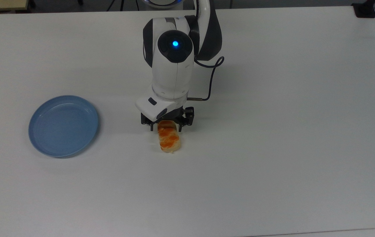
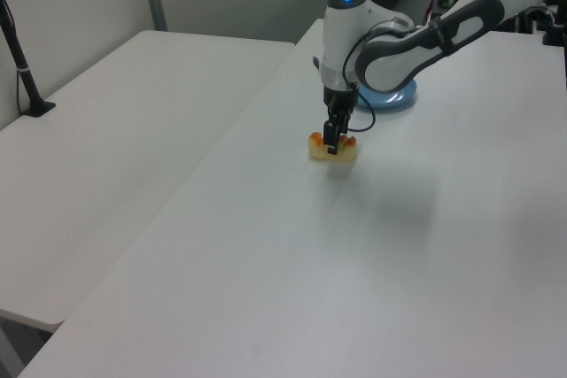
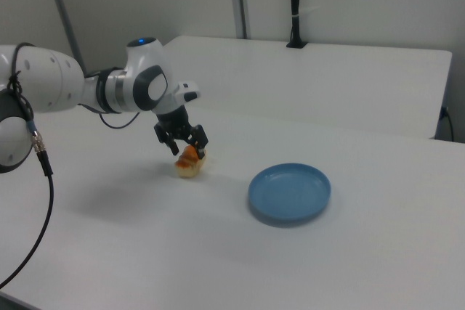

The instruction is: Put the bread on the table

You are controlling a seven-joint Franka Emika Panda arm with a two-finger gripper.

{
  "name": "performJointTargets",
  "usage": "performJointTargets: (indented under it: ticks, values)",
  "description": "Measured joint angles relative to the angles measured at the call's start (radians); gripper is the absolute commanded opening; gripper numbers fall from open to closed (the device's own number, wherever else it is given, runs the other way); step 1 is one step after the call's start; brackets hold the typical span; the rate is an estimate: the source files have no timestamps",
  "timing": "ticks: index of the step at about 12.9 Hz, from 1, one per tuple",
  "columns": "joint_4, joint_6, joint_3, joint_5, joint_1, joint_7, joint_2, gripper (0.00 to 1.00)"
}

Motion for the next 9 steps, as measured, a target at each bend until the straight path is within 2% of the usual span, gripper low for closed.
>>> performJointTargets:
  ticks: [5, 9]
  values:
    - [0.026, -0.272, 0.001, 0.0, 0.031, 0.001, -0.223, 1.0]
    - [0.023, -0.463, -0.003, 0.017, 0.022, -0.014, -0.394, 1.0]
